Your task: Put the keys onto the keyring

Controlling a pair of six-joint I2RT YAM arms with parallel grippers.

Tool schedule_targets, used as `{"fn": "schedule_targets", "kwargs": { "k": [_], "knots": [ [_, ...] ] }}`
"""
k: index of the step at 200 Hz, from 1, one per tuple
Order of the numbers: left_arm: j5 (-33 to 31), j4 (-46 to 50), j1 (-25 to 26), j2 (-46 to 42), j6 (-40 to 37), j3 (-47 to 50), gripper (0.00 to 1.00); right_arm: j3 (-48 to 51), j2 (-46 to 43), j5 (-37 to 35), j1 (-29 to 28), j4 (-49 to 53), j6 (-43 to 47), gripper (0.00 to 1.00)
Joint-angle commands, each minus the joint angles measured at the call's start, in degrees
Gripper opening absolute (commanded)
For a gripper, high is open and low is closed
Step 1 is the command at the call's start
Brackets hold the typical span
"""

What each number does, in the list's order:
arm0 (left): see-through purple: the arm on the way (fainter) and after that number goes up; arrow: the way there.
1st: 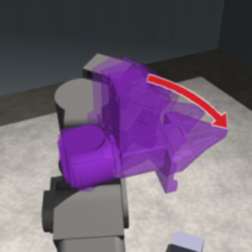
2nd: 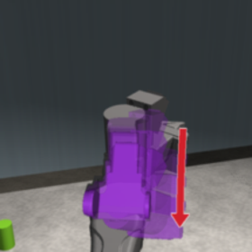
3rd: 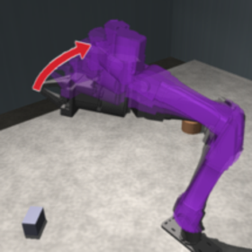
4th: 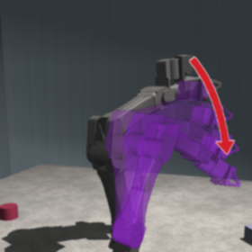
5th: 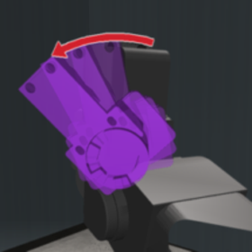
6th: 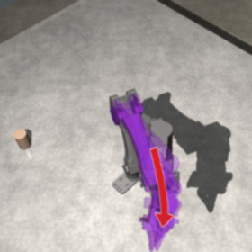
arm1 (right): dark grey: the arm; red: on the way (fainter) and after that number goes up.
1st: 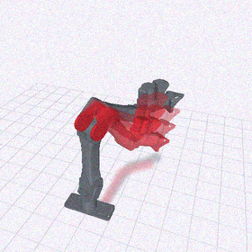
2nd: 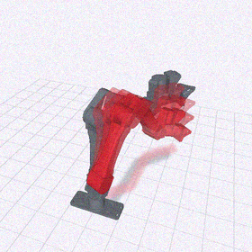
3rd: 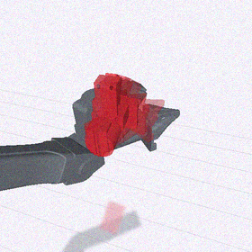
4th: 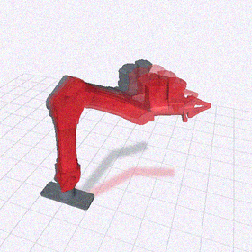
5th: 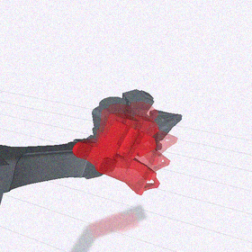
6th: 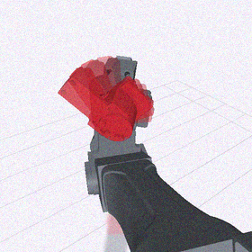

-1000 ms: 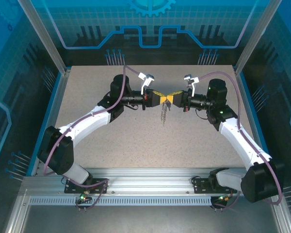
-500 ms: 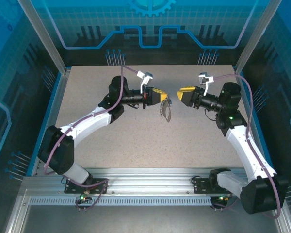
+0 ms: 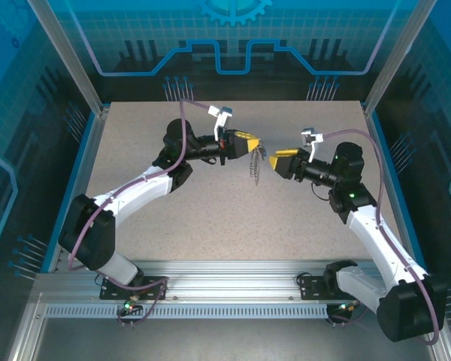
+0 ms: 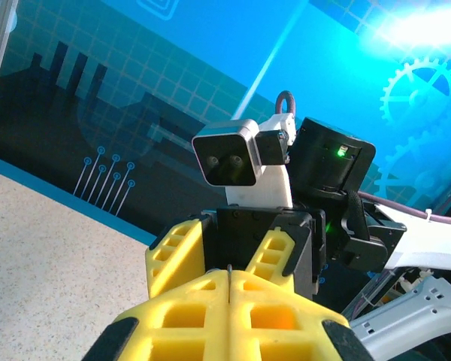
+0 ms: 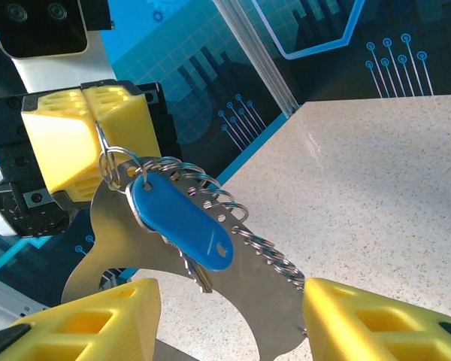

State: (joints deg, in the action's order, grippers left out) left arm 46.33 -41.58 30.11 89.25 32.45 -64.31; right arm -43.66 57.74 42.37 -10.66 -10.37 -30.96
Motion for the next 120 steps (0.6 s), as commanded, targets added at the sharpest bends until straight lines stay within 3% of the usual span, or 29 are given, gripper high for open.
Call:
{"fn": "schedule_targets", "kwargs": {
  "k": [1, 77, 120],
  "knots": [
    [-0.2, -3.48, -0.05, -0.22, 1.22, -0.46, 0.0, -1.49, 0.02, -2.09, -2.2, -0.19, 2.36, 0.55],
    [0.0, -3.24, -0.09, -0.35, 1.22, -0.3, 0.0, -6.44, 5.91, -4.32, -6.12, 0.15, 4.6, 0.52],
    [-0.86, -3.25, -0.05, -0.4, 1.04, -0.01, 0.0, -7.36, 5.55, -3.18, -6.87, 2.31, 6.42, 0.14]
  ]
}}
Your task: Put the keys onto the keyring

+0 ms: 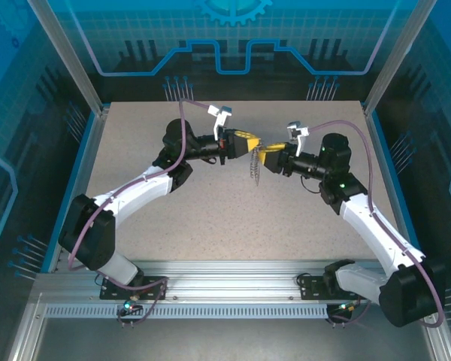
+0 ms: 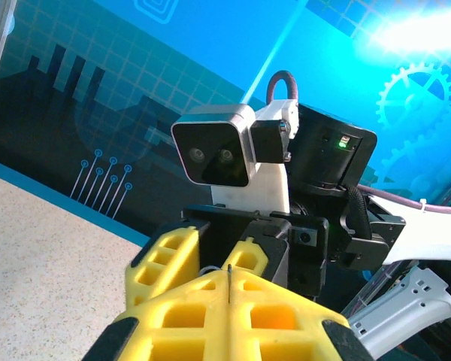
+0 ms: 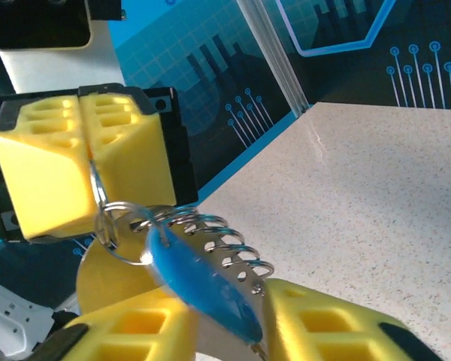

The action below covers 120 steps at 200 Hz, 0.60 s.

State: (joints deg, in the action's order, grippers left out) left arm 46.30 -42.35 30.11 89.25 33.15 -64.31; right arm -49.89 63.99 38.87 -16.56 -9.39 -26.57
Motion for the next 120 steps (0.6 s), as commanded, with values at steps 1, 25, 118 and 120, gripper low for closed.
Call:
{"fn": "schedule_targets", "kwargs": {
  "k": [1, 25, 118, 120],
  "knots": [
    [-0.89, -2.52, -0.05, -0.4, 0.34, -0.02, 0.0, -1.06, -0.75, 0.36, -0.99, 1.36, 2.04, 0.13],
    [-1.87, -2.91, -0.05, -0.75, 0.08, 0.4, 0.0, -0.82, -2.07, 0.76, -1.59, 3.04, 3.19, 0.0],
    [-3.95, -3.75, -0.05, -1.1, -0.13, 0.86, 0.0, -1.87, -0.28, 0.6, -7.6, 8.64, 7.44, 0.0],
    [-3.96, -3.78, -0.05, -1.1, -0.17, 0.86, 0.0, -1.94, -0.14, 0.55, -7.68, 8.72, 7.48, 0.0]
  ]
}}
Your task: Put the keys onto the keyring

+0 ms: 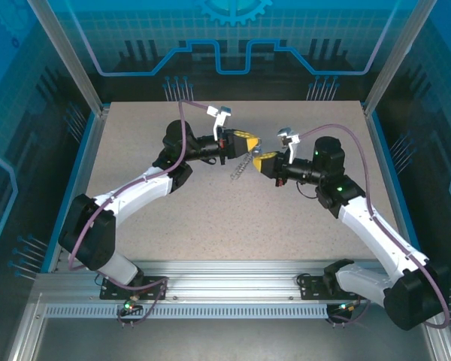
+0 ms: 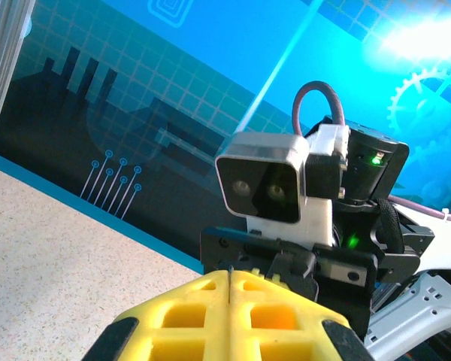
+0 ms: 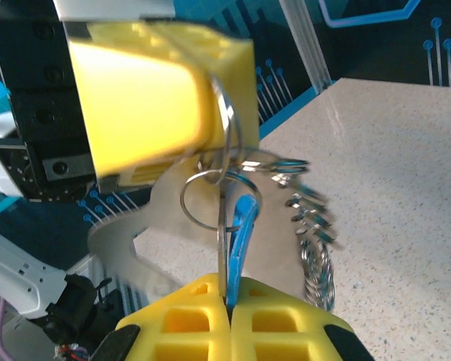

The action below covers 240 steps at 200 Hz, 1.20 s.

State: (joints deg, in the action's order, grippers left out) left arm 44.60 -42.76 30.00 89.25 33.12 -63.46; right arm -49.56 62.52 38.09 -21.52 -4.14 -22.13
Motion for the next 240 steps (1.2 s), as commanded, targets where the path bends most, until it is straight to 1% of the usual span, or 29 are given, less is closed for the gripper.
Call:
{"fn": "schedule_targets", "kwargs": {
  "k": [1, 54, 66, 76, 85, 91, 108, 114, 134, 148, 167, 188, 216, 240],
  "knots": [
    [-2.25, -3.37, 0.06, -1.1, -0.16, 0.0, 0.0, -2.28, 1.44, 1.31, -2.82, 3.5, 3.05, 0.0],
    [-2.24, -3.37, 0.02, -1.17, 0.05, 0.35, 0.0, -2.65, 2.94, -0.42, -3.24, 3.28, 2.71, 0.0],
    [-2.4, -3.36, 0.02, -1.34, 0.01, 0.52, 0.0, -2.73, 2.52, -1.06, -3.03, 4.08, 2.71, 0.19],
    [-2.63, -3.42, 0.05, -1.43, 0.01, 0.69, 0.0, -2.5, 1.81, -1.62, -2.51, 4.55, 2.76, 0.32],
    [-2.96, -3.46, 0.06, -1.53, 0.01, 0.79, 0.0, -2.01, 0.8, -1.7, -1.78, 4.99, 2.55, 0.4],
    [-3.07, -3.66, 0.06, -1.61, 0.01, 0.95, 0.0, -1.66, 0.04, -1.57, -1.12, 5.24, 2.45, 0.42],
    [-3.48, -4.19, 0.05, -1.71, 0.31, 1.14, 0.0, -1.15, -2.64, -0.7, 0.97, 6.32, 2.18, 0.44],
    [-3.55, -4.7, 0.06, -1.76, 0.57, 1.3, 0.0, 0.76, -3.98, -0.32, 1.89, 6.86, 2.18, 0.44],
    [-4.07, -6.74, 0.06, -1.71, 1.73, 1.82, 0.0, 2.15, -7.56, 0.9, 4.93, 7.48, 1.26, 0.44],
    [-4.58, -9.0, 0.05, -1.56, 2.85, 2.44, 0.0, 2.71, -9.95, 1.68, 6.9, 6.58, -0.09, 0.43],
    [-5.13, -11.77, 0.06, -1.03, 4.49, 2.84, 0.0, 1.91, -10.94, 1.73, 8.21, 4.91, -1.93, 0.43],
    [-5.64, -13.98, 0.06, -0.33, 6.1, 2.9, 0.0, 0.52, -9.66, 0.92, 8.42, 0.45, -5.51, 0.43],
    [-6.78, -15.44, 0.06, -0.24, 7.02, 3.58, 0.0, -0.54, -6.09, 0.06, 8.4, -9.2, -12.57, 0.44],
    [-8.22, -16.2, 0.13, -0.31, 7.56, 4.19, 0.0, -0.53, -2.98, -0.61, 8.03, -17.4, -18.12, 0.48]
  ]
}}
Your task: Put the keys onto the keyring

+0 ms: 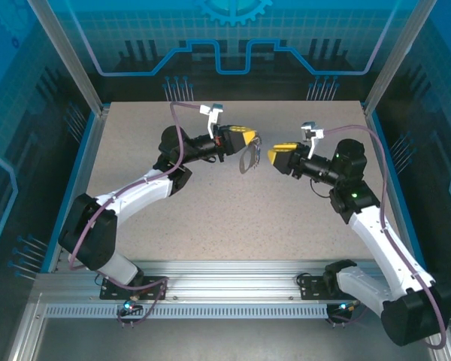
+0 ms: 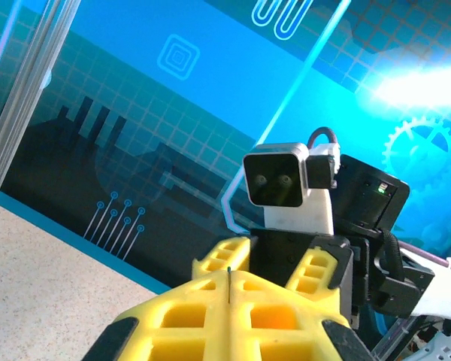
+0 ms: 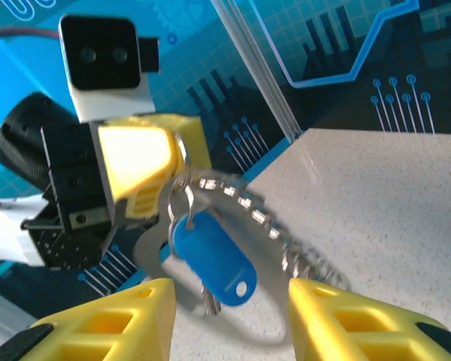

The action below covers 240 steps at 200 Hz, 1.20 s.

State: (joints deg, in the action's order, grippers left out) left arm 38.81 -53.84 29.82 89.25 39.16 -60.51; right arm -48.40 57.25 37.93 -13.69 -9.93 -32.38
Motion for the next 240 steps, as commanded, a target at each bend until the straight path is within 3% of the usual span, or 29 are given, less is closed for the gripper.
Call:
{"fn": "schedule_targets", "kwargs": {
  "k": [1, 118, 240],
  "knots": [
    [-2.51, -5.21, 0.27, -0.35, 1.53, 1.26, 0.0, -1.69, 2.4, -0.52, 0.18, -11.87, -8.05, 0.48],
    [-6.2, -9.79, 0.84, 1.19, 3.78, 2.51, 0.0, -4.68, 9.0, -4.82, -5.01, -21.71, -12.85, 0.48],
    [-6.29, -10.45, 1.03, 1.79, 4.1, 2.24, 0.0, -3.48, 10.68, -4.14, -6.08, -22.23, -12.68, 0.33]
  ]
}}
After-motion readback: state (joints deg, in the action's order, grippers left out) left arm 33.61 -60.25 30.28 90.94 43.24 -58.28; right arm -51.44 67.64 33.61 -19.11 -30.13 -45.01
